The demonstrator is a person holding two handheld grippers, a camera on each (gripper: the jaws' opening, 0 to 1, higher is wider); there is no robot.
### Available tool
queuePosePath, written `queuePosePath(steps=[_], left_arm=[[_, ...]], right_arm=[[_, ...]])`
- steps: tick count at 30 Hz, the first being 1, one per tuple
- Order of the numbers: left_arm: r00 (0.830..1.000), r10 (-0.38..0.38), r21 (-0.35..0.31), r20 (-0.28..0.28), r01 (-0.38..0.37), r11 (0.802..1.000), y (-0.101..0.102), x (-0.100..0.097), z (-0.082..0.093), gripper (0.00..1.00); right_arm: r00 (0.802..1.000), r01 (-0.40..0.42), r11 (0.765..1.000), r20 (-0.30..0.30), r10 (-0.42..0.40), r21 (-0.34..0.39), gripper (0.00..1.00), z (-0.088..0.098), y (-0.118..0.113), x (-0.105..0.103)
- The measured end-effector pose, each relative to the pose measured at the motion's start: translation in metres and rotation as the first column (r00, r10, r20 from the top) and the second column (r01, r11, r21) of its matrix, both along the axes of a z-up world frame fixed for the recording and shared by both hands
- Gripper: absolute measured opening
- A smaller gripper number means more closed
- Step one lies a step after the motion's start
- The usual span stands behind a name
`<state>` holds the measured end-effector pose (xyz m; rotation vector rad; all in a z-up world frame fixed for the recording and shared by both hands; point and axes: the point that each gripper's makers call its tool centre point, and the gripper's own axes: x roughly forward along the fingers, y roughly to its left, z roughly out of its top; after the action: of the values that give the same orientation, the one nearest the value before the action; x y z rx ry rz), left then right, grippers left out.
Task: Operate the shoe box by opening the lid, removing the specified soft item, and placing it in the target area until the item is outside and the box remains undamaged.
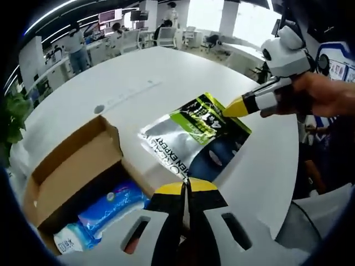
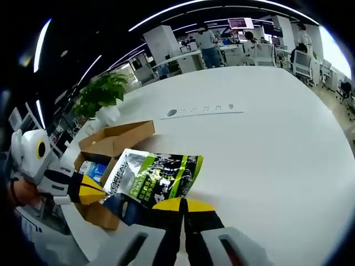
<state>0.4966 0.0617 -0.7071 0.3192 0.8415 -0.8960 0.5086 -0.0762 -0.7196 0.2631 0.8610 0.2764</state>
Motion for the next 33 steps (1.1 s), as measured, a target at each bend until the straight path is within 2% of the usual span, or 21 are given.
queuePosePath(steps=[3,9,15,19,23,26,30,33], left_arm=[[0.999,0.019,0.004,-0.031,-0.019,1.000,-0.001,0.004,-0.006,0.01],[0.999,0.025,0.027,-0.035,-0.024,0.999,-0.005,0.015,-0.012,0.01],[0.999,0.014,0.083,-0.039,-0.011,0.996,-0.007,0.023,-0.021,0.01],[0.999,-0.008,0.168,-0.036,0.014,0.986,-0.008,0.023,-0.027,0.01],[0.999,-0.009,0.199,-0.040,0.017,0.980,-0.012,0.026,-0.032,0.01],[0.999,-0.032,0.248,-0.022,0.037,0.968,-0.014,0.028,-0.036,0.01],[0.998,-0.055,0.281,-0.024,0.059,0.958,-0.017,0.027,-0.043,0.01],[0.998,-0.041,0.287,-0.039,0.050,0.957,-0.015,0.027,-0.048,0.01]], right_arm=[[1.000,-0.004,1.000,-0.007,0.004,0.001,0.00,-0.005,-0.001,0.003],[1.000,0.002,1.000,-0.028,-0.001,0.024,0.00,-0.018,-0.005,0.012],[0.999,0.000,0.999,-0.040,0.001,0.033,0.00,-0.027,-0.004,0.022],[0.998,-0.009,1.000,-0.060,0.010,0.028,0.00,-0.036,-0.004,0.025],[0.998,-0.002,0.999,-0.069,0.005,0.037,0.00,-0.042,-0.008,0.027],[0.997,-0.004,0.999,-0.080,0.007,0.035,0.00,-0.046,-0.007,0.027],[0.996,0.005,0.999,-0.086,-0.002,0.035,0.00,-0.051,-0.009,0.030],[0.996,0.001,0.999,-0.090,0.002,0.038,0.00,-0.054,-0.009,0.031]])
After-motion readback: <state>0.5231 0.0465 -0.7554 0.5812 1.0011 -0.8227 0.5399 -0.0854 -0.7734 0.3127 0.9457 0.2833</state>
